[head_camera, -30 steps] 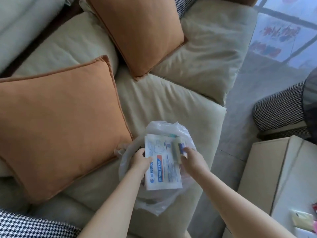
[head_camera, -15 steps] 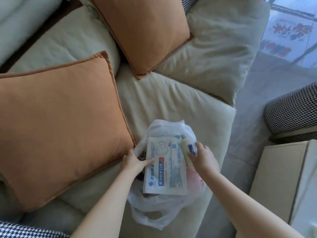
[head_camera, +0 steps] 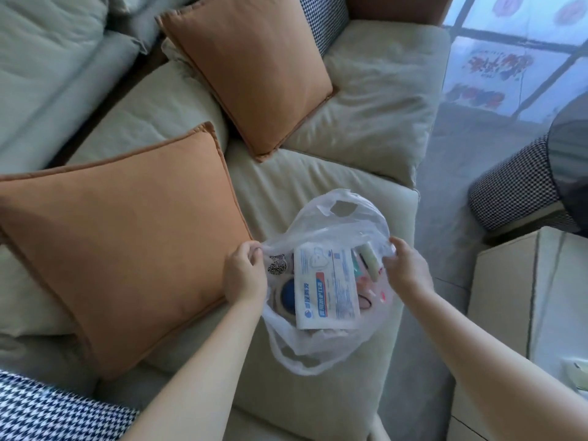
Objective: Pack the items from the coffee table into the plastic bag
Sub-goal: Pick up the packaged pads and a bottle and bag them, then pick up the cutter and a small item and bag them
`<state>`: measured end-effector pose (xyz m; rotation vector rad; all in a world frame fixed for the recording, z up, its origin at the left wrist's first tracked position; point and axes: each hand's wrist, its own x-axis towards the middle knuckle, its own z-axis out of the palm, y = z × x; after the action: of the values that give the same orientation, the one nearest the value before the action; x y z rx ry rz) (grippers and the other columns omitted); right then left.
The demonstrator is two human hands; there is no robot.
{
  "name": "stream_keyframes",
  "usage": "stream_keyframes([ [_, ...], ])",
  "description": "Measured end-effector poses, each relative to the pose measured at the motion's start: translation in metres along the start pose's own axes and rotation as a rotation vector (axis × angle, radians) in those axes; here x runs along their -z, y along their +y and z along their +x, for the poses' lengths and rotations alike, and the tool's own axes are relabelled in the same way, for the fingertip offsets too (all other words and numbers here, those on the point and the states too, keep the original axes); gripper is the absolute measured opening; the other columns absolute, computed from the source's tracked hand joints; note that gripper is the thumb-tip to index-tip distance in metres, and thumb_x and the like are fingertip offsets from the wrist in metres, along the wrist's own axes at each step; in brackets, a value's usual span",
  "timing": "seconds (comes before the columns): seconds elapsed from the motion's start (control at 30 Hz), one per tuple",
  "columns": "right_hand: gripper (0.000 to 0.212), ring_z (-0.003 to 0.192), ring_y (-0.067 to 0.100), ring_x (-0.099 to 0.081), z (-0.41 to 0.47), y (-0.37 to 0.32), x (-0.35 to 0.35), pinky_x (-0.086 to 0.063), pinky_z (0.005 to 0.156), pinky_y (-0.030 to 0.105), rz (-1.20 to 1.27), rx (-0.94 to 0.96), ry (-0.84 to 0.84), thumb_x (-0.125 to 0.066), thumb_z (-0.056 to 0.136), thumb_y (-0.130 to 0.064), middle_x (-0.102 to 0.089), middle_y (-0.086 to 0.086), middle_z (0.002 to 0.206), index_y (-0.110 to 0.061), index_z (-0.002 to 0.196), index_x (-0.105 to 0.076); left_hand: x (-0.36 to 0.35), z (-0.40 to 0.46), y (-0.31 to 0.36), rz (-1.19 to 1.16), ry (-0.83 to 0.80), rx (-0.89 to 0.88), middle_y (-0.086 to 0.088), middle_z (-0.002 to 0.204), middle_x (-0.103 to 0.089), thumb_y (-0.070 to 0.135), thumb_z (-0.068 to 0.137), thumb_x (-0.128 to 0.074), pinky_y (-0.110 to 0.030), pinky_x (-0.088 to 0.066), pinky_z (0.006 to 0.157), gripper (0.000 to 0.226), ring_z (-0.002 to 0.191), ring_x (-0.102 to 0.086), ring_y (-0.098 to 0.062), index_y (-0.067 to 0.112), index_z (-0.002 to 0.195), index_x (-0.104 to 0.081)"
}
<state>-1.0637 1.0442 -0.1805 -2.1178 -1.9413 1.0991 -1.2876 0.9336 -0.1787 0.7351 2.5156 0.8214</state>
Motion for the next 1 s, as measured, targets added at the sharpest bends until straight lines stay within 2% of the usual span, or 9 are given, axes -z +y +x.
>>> stream_keyframes([
  [0.13,0.065,0.125,0.031,-0.046,-0.031,0.017,-0.007,-0.041,0.095,0.034,-0.031,0.014,-0.087,-0.057,0.088,-0.017,-0.046,0.014,0.139,-0.021,0.147,-0.029,-0.008,-0.017,-0.007,0.130,-0.235,0.018,-0.014,0.125,-0.052,0.014,0.096,-0.046,-0.028,-0.039,0.091,0.035,0.113,-0.052,-0.028,0.017,0.130,-0.055],
  [0.23,0.064,0.132,0.028,-0.040,-0.051,0.029,-0.006,-0.037,0.106,0.035,-0.043,0.026,-0.100,-0.054,0.091,-0.021,-0.039,0.010,0.146,-0.018,0.148,-0.025,-0.010,-0.027,-0.011,0.201,-0.352,0.036,-0.016,0.135,-0.045,0.011,0.094,-0.048,-0.034,-0.037,0.104,0.051,0.125,-0.046,-0.031,0.017,0.143,-0.039],
  [0.33,0.060,0.132,0.027,-0.040,-0.070,0.040,0.002,-0.036,0.105,0.036,-0.062,0.024,-0.105,-0.051,0.093,-0.021,-0.040,0.008,0.146,-0.018,0.148,-0.027,-0.007,-0.037,-0.009,0.321,-0.313,0.006,-0.016,0.138,-0.045,0.014,0.089,-0.052,-0.037,-0.034,0.110,0.056,0.133,-0.036,-0.032,0.020,0.143,-0.039],
  [0.4,0.057,0.130,0.026,-0.043,-0.082,0.049,0.008,-0.039,0.104,0.039,-0.066,0.013,-0.107,-0.052,0.092,-0.021,-0.044,0.009,0.143,-0.017,0.145,-0.032,-0.004,-0.047,0.001,0.443,-0.276,-0.069,-0.012,0.145,-0.038,0.018,0.087,-0.054,-0.037,-0.024,0.116,0.057,0.140,-0.027,-0.030,0.021,0.143,-0.040],
  [0.47,0.055,0.128,0.026,-0.045,-0.092,0.060,0.013,-0.040,0.104,0.039,-0.062,-0.014,-0.108,-0.053,0.091,-0.022,-0.048,0.009,0.139,-0.017,0.142,-0.036,-0.006,-0.061,0.016,0.521,-0.316,-0.153,-0.010,0.146,-0.038,0.022,0.090,-0.053,-0.039,-0.024,0.115,0.056,0.138,-0.031,-0.028,0.023,0.143,-0.037],
  [0.53,0.054,0.127,0.026,-0.046,-0.101,0.072,0.019,-0.040,0.104,0.039,-0.066,-0.043,-0.098,-0.052,0.091,-0.024,-0.051,0.009,0.137,-0.017,0.142,-0.036,-0.016,-0.077,0.031,0.467,-0.439,-0.195,-0.008,0.136,-0.049,0.021,0.091,-0.052,-0.040,-0.042,0.103,0.054,0.126,-0.046,-0.027,0.025,0.143,-0.035],
  [0.6,0.052,0.126,0.025,-0.047,-0.111,0.087,0.023,-0.040,0.102,0.038,-0.068,-0.068,-0.080,-0.051,0.092,-0.025,-0.052,0.008,0.136,-0.017,0.141,-0.037,-0.028,-0.098,0.044,0.440,-0.584,-0.228,-0.004,0.125,-0.059,0.026,0.091,-0.051,-0.039,-0.049,0.092,0.051,0.114,-0.056,-0.026,0.028,0.140,-0.039],
  [0.73,0.046,0.126,0.024,-0.046,-0.132,0.122,0.029,-0.040,0.099,0.036,-0.072,-0.135,-0.047,-0.046,0.094,-0.031,-0.052,0.005,0.134,-0.019,0.138,-0.039,-0.052,-0.149,0.066,0.554,-0.746,-0.339,-0.002,0.121,-0.063,0.037,0.090,-0.047,-0.035,-0.048,0.092,0.039,0.113,-0.057,-0.025,0.028,0.127,-0.053],
  [1.0,0.044,0.122,0.026,-0.050,-0.203,0.231,0.056,-0.040,0.095,0.037,-0.106,-0.276,0.050,-0.045,0.095,-0.035,-0.056,0.006,0.130,-0.019,0.135,-0.043,-0.105,-0.269,0.085,0.722,-0.925,-0.557,0.003,0.125,-0.062,0.045,0.089,-0.048,-0.031,-0.045,0.098,0.037,0.120,-0.055,-0.018,0.027,0.120,-0.059],
])
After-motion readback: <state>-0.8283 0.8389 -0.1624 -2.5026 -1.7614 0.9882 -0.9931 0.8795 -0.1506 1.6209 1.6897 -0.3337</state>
